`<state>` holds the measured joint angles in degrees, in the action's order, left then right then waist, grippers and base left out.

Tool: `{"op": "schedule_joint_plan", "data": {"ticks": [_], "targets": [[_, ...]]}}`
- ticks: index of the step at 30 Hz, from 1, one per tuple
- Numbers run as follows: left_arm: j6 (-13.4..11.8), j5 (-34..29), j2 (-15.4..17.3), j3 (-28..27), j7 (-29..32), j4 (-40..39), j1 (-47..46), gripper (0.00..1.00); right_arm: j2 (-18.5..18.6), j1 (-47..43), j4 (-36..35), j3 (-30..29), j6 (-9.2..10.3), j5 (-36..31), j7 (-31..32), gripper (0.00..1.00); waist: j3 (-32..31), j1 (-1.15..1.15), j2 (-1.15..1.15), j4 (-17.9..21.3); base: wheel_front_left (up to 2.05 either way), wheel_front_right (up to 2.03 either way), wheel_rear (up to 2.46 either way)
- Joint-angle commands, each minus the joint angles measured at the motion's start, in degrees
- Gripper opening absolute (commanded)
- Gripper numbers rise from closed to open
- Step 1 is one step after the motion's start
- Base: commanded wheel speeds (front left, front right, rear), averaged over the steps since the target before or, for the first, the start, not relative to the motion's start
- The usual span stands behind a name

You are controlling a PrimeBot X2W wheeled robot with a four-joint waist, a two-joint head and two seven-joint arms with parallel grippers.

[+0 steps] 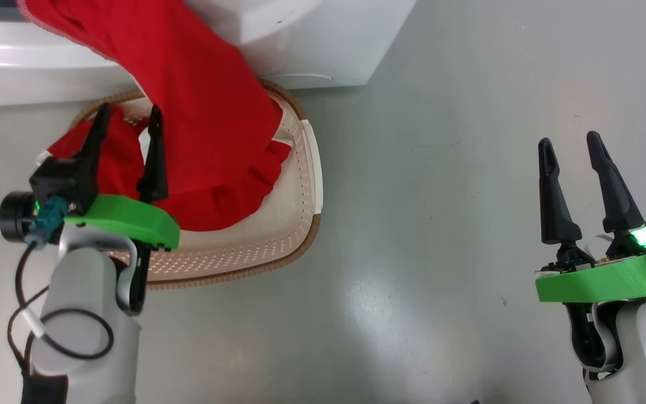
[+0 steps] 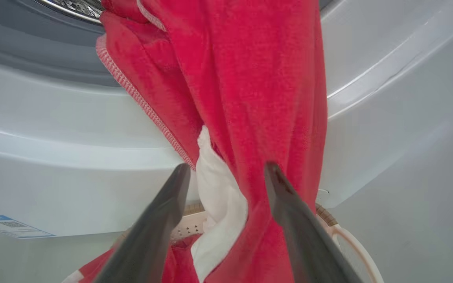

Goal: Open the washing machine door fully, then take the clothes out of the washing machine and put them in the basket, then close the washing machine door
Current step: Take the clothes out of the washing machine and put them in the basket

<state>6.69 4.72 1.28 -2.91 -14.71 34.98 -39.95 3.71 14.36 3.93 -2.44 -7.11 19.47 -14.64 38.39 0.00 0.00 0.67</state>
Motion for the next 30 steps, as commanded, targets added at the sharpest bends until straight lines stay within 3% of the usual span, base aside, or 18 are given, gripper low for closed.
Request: {"op": "schedule_joint_plan", "data": {"ticks": [1,20,30], "targets": [[0.54,0.7,1.66,-1.26,-0.29,-3.1,3.27,1.0,0.54,-1.18,-1.06,1.09,-0.37,-0.49,-0.36,1.0,-0.82,0.0,0.0,-0.25,0.0,0.0,0.0],[0.77,2.83,1.61,-1.24,-0.29,-22.86,18.67,1.0,0.97,-2.95,-0.68,0.62,-0.37,-0.17,-0.36,1.0,-4.51,0.0,0.0,-0.41,0.0,0.0,0.0],[-1.0,3.72,1.6,0.41,-0.29,-29.81,24.12,1.0,0.88,-3.26,-0.79,0.24,-0.37,-0.08,-0.36,1.0,-4.79,0.0,0.0,-0.5,0.0,0.0,0.0]]}}
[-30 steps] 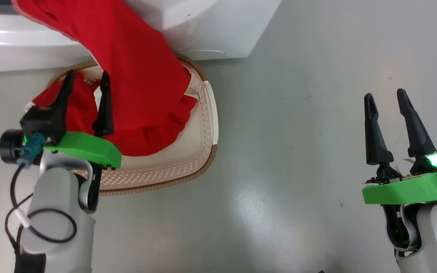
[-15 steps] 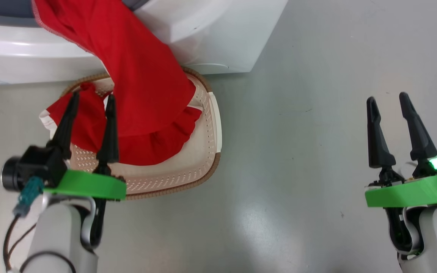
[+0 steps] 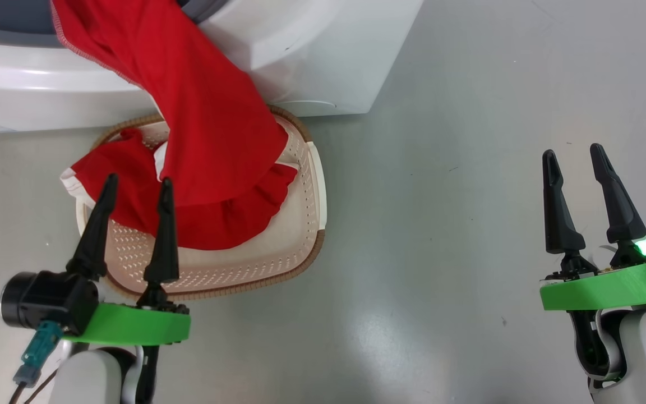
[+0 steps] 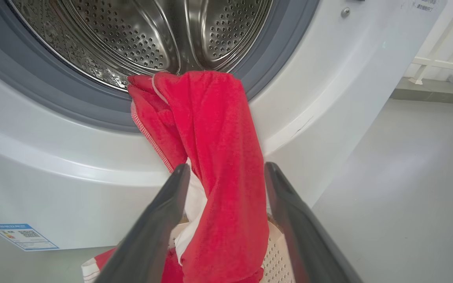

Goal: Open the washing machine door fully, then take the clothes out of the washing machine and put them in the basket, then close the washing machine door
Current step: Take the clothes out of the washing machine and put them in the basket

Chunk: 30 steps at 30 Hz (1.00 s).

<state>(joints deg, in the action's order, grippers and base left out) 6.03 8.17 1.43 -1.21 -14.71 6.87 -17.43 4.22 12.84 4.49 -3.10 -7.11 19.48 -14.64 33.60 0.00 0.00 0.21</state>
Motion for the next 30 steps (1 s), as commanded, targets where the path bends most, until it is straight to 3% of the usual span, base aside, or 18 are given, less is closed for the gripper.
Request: {"op": "schedule_joint_plan", "data": {"ticks": [1,15,23,30], "targets": [[-0.43,0.36,1.45,-1.09,-0.29,-1.91,1.68,1.0,0.36,-1.76,-1.35,0.86,-0.37,-0.08,-0.36,1.0,-0.02,0.0,0.0,-0.08,0.0,0.0,0.0],[0.3,1.54,1.69,1.16,-0.29,1.57,-5.19,1.0,0.75,-1.89,-1.3,0.54,-0.37,-0.36,-0.36,1.0,0.2,0.0,0.0,-2.0,0.0,0.0,0.0],[0.88,1.58,4.88,1.0,-0.06,8.16,-15.37,1.0,0.78,-1.66,-0.98,1.37,-0.37,-0.34,-0.36,1.0,0.15,0.0,0.0,-1.72,0.0,0.0,0.0],[1.21,4.73,7.96,1.09,5.9,16.29,-27.83,1.0,0.69,-1.32,-1.11,1.7,-0.37,-0.19,-0.36,1.0,0.97,0.0,0.0,-1.24,0.0,0.0,0.0]]}}
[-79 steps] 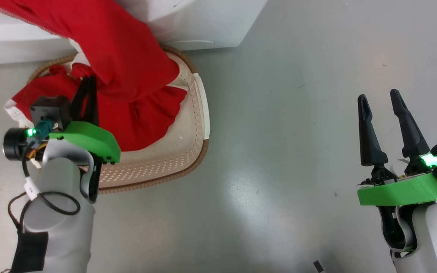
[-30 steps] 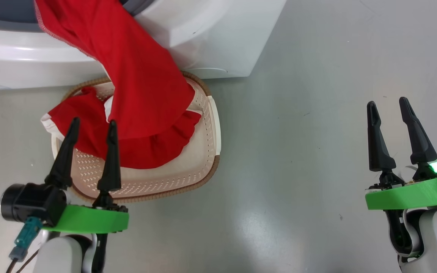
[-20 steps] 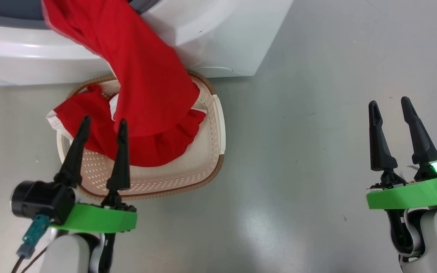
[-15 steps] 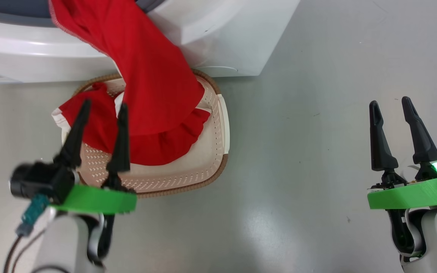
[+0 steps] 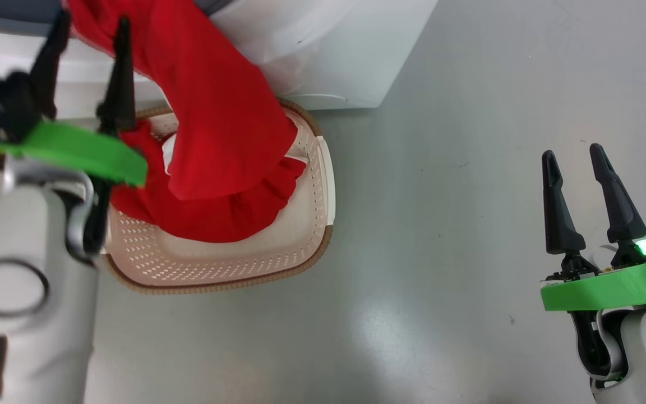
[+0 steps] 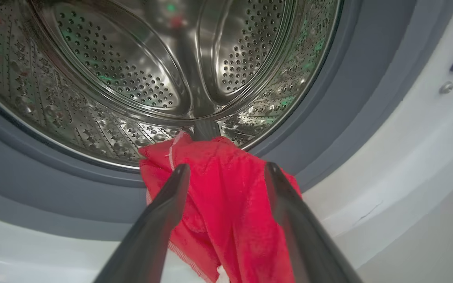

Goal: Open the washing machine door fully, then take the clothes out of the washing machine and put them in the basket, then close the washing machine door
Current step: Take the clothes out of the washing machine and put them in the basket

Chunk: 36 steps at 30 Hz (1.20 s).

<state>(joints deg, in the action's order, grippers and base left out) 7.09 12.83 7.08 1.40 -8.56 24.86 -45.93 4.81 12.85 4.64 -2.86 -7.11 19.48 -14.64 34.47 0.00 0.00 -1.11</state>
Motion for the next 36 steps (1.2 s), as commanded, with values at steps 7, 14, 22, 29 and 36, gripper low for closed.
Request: {"op": "schedule_joint_plan", "data": {"ticks": [7,14,22,29,36], "targets": [[0.29,1.52,4.72,0.16,4.28,8.29,-10.93,1.0,-0.04,-0.65,-1.47,1.55,-0.37,-0.13,-0.36,1.0,1.66,0.0,0.0,0.29,0.0,0.0,0.0],[0.35,3.39,5.27,1.25,6.18,22.21,-21.16,1.0,-0.14,0.41,-1.43,2.14,-0.37,-0.08,-0.36,1.0,2.82,0.0,0.0,1.11,0.0,0.0,0.0],[0.38,7.39,6.46,4.74,7.48,32.71,-26.76,1.0,-0.34,0.94,-1.44,2.55,-0.37,0.12,-0.36,1.0,3.76,0.0,0.0,2.35,0.0,0.0,0.0],[0.39,11.18,7.53,8.41,6.41,36.79,-29.1,1.0,-0.49,1.2,-1.44,2.46,-0.37,0.12,-0.36,1.0,4.21,0.0,0.0,3.0,0.0,0.0,0.0],[0.39,14.44,7.94,11.38,5.61,38.64,-29.71,0.35,-0.6,1.38,-1.49,2.44,-0.37,0.1,-0.36,1.0,4.22,0.0,0.0,3.33,0.0,0.0,0.0]]}}
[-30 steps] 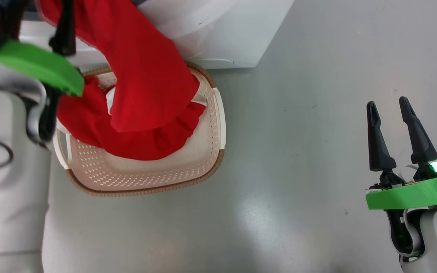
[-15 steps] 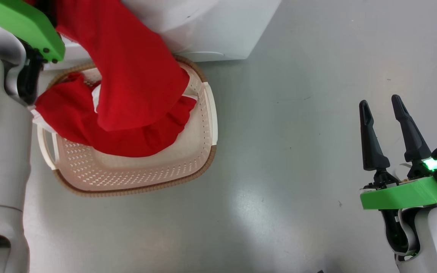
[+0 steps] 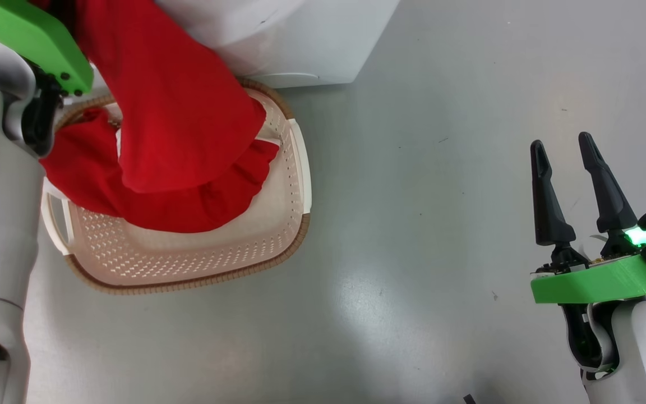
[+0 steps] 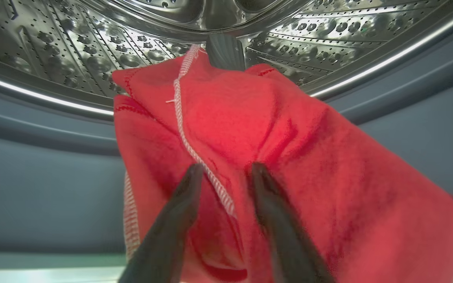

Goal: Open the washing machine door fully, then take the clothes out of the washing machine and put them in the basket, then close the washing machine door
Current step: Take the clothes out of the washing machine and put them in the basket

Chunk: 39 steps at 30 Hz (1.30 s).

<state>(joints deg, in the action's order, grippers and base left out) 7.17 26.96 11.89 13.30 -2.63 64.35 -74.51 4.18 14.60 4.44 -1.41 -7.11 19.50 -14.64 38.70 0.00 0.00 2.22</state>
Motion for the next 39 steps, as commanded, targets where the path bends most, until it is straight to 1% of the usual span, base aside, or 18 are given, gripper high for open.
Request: {"op": "schedule_joint_plan", "data": {"ticks": [1,3,4,9,14,19,21,25,29,33,35,36,39], "targets": [[0.31,0.84,3.15,0.01,-0.49,-0.76,-1.13,0.21,0.02,-0.37,-1.33,0.97,-0.37,0.08,-0.36,1.0,0.01,0.0,0.0,0.01,0.0,0.0,0.0],[0.31,2.06,3.3,1.19,-1.28,-0.95,-1.1,0.03,0.0,-0.37,-1.4,0.88,-0.37,0.07,-0.36,1.0,0.05,0.0,0.0,-0.01,0.0,0.0,0.0],[0.31,2.6,3.37,1.76,-1.68,-1.05,-1.04,0.0,-0.01,-0.37,-1.43,0.83,-0.37,0.06,-0.36,1.0,0.06,0.0,0.0,-0.05,0.0,0.0,0.0],[0.31,5.22,3.83,4.21,-4.3,-1.58,-0.63,0.0,-0.01,-0.45,-1.56,0.44,-0.37,-0.03,-0.36,1.0,-0.07,0.0,0.0,-0.37,0.0,0.0,0.0],[0.32,6.92,4.45,6.07,-9.06,-2.5,-0.1,0.0,0.0,-0.57,-1.62,0.17,-0.37,-0.12,-0.36,1.0,-0.51,0.0,0.0,-0.74,0.0,0.0,0.0],[0.32,8.92,5.01,5.17,-12.11,-5.64,2.05,0.0,-0.03,-1.07,-1.77,-0.35,-0.37,-0.17,-0.36,1.0,-1.26,0.0,0.0,-1.26,0.0,0.0,0.0],[0.31,8.64,5.6,3.52,-12.3,-9.05,3.41,0.0,-0.06,-1.31,-1.87,-0.62,-0.37,-0.21,-0.36,1.0,-1.47,0.0,0.0,-1.56,0.0,0.0,0.0],[-0.9,5.5,5.52,-2.29,-12.34,-20.26,9.18,0.0,-0.12,-1.55,-2.1,-1.11,-0.37,-0.28,-0.36,1.0,-1.77,0.0,0.0,-2.07,0.0,0.0,0.0],[-1.49,1.32,3.52,-7.52,-12.35,-31.22,16.96,0.0,-0.12,-1.91,-2.17,-1.39,-0.37,-0.35,-0.36,1.0,-2.38,0.0,0.0,-2.5,0.0,0.0,0.0],[-1.22,-2.45,1.3,-10.7,-12.36,-39.64,24.56,0.0,-0.09,-2.55,-2.11,-1.58,-0.37,-0.37,-0.36,1.0,-3.26,0.0,0.0,-2.81,0.0,0.0,0.0],[-1.05,-3.87,0.24,-11.74,-12.36,-43.16,28.09,0.0,-0.09,-2.85,-2.11,-1.65,-0.37,-0.35,-0.36,1.0,-3.66,0.0,0.0,-2.91,0.0,0.0,0.0],[-1.05,-3.87,0.24,-11.74,-12.36,-43.16,28.09,0.0,-0.09,-2.85,-2.11,-1.65,-0.37,-0.35,-0.36,1.0,-3.66,0.0,0.0,-2.91,0.0,0.0,0.0],[-0.75,-5.18,-1.27,-12.75,-12.36,-47.7,33.0,0.0,-0.03,-3.28,-2.07,-1.69,-0.37,-0.35,-0.36,1.0,-4.22,0.0,0.0,-3.07,0.0,0.0,0.0]]}}
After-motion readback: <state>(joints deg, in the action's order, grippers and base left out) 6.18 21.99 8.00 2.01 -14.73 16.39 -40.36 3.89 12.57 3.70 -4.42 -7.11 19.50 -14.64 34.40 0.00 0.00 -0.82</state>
